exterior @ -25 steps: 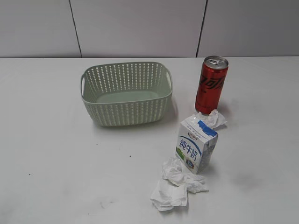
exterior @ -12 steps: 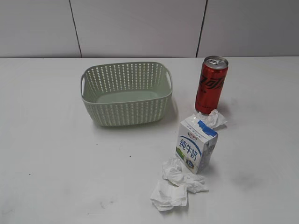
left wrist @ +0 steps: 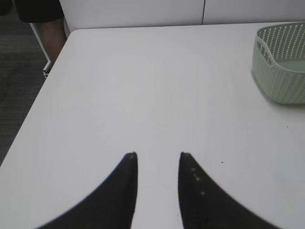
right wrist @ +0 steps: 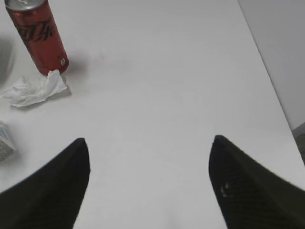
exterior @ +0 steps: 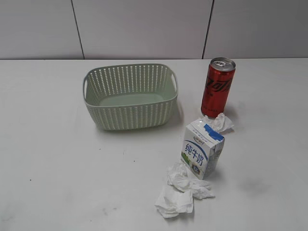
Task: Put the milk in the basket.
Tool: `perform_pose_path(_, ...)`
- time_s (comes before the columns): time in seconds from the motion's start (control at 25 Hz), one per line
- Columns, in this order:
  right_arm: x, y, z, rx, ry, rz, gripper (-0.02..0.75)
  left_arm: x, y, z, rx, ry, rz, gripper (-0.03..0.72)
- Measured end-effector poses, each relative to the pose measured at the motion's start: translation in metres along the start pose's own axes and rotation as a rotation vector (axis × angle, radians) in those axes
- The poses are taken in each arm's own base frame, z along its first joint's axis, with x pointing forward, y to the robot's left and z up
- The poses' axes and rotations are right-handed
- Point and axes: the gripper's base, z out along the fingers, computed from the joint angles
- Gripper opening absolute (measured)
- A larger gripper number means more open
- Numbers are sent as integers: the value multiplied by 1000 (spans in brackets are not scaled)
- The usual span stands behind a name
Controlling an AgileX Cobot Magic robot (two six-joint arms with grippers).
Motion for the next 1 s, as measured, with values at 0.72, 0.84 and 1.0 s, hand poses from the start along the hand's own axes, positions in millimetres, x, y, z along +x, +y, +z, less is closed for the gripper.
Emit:
perform_pose_path(0.72, -85, 52, 67, -223, 226, -273, 594, 0, 0, 0, 0, 0, 0, 221)
perform_pose_path(0.84, -98, 75, 81, -277, 275, -332, 594, 0, 0, 0, 0, 0, 0, 221)
perform_pose_path(1.0, -110, 106, 97, -334, 339, -401, 594, 0, 0, 0, 0, 0, 0, 221)
